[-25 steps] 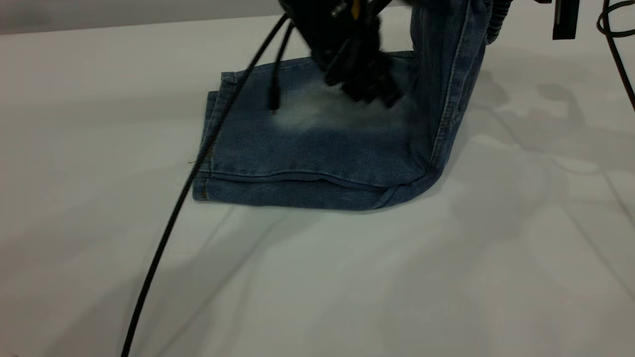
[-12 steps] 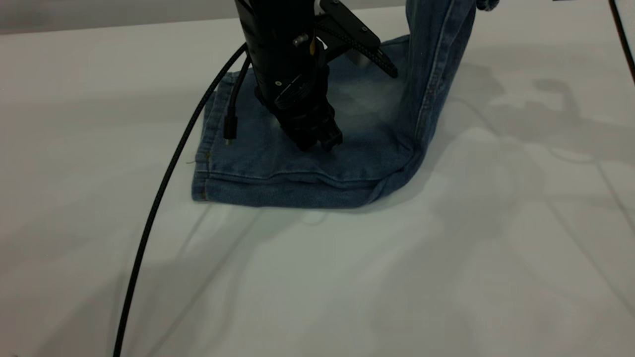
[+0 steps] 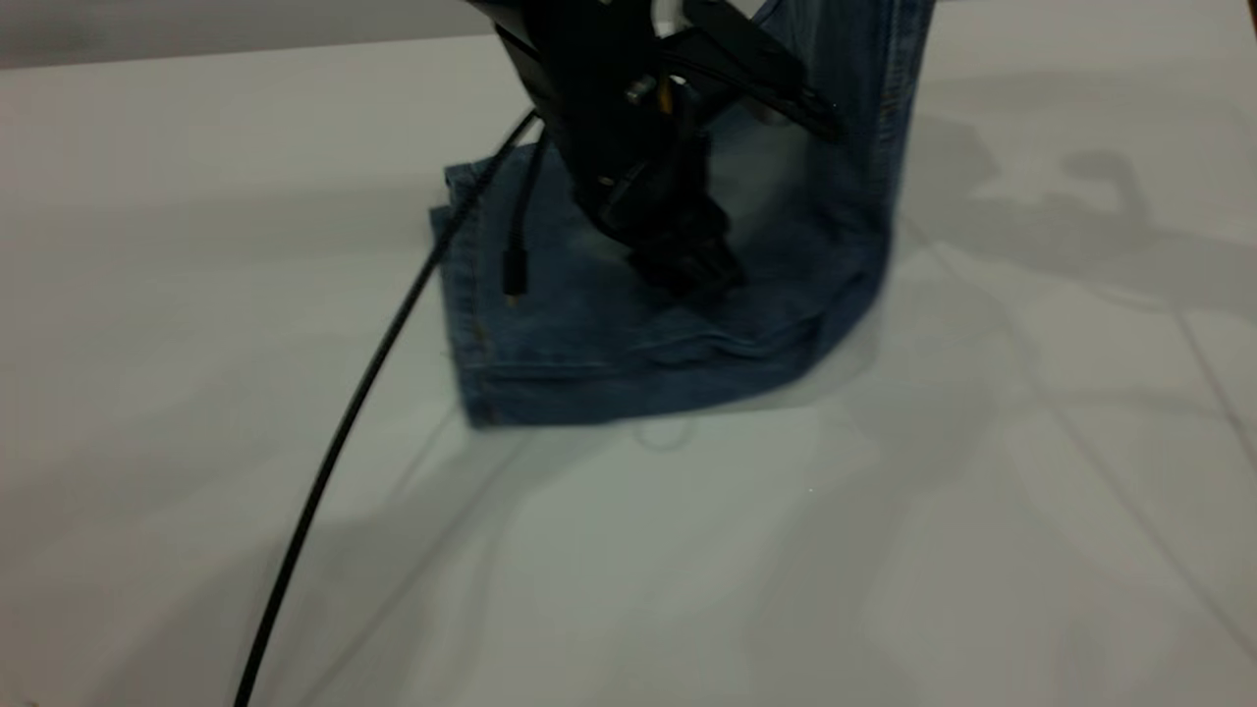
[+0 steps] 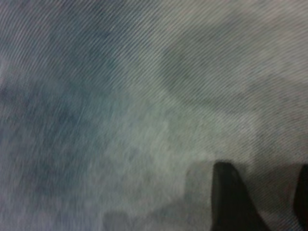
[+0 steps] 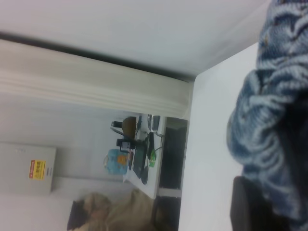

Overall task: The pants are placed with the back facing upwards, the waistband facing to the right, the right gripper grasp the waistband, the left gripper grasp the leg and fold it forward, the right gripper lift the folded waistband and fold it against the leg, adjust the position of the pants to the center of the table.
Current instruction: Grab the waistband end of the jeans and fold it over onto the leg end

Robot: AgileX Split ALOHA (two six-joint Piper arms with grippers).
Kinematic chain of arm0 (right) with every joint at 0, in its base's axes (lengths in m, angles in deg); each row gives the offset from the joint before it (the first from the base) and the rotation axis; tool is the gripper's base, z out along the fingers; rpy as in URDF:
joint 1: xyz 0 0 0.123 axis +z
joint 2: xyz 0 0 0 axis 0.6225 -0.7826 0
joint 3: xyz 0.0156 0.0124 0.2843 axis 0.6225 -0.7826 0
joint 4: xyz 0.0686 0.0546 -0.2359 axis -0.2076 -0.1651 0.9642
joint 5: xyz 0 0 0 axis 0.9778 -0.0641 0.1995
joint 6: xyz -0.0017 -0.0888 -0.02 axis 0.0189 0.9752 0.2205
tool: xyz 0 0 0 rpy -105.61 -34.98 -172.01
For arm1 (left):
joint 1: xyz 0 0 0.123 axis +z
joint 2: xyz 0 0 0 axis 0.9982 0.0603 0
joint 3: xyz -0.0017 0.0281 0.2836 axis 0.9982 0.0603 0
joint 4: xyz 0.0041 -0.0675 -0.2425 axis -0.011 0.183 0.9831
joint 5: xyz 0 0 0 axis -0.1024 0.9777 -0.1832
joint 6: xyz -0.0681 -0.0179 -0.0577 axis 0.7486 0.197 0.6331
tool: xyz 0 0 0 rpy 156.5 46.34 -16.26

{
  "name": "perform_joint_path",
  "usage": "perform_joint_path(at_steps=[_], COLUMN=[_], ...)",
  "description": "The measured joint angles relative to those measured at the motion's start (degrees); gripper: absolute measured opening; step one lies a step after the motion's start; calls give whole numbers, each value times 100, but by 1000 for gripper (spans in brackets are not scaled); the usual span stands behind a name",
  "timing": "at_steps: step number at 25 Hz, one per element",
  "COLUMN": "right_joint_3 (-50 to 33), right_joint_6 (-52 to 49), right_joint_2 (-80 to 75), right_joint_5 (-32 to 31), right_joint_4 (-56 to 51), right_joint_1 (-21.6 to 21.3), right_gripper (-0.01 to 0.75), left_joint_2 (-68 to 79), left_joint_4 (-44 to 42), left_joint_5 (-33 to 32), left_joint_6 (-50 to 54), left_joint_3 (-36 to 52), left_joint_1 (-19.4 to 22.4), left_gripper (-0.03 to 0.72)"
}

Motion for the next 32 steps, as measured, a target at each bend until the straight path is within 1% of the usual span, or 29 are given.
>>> perform_joint_path(at_steps=[4,6,8,11,14,19,23,26,30,32], right_joint_3=[0,0,0,-5,-5,-5,-5,-5,-5,-5], right_joint_6=[0,22,81,171,188,414,459,459,482,561], right_joint_2=[0,0,0,0,0,0,0,0,0,0], right_joint_5=[32,4,-24,1,1,1,1,0,31,218], right_joint_4=[-10,-5,5,-3,-4,20,309,504,739,783], right_joint_1=[128,233,286,286,286,286,286,300,587,810], right_gripper=[67,67,67,67,67,67,67,67,67,67], left_joint_2=[11,-28,-111,-316,-607,-1154,-1733,-2241,-2936,-3243], left_joint_4=[69,69,31,13,-15,-457,-780,-764,-752,-757], left_joint_5=[165,109,-80,-95,21,-24,39,216,287,300], left_joint_6=[-36,-31,-31,-31,-31,-53,-1,20,26,26], left_joint_3=[-11,-11,-11,-6,-6,-6,-6,-11,-11,-11], left_joint_1=[-88,-70,-47,70,175,239,370,553,697,697], left_gripper=[324,324,324,324,324,324,324,324,324,324])
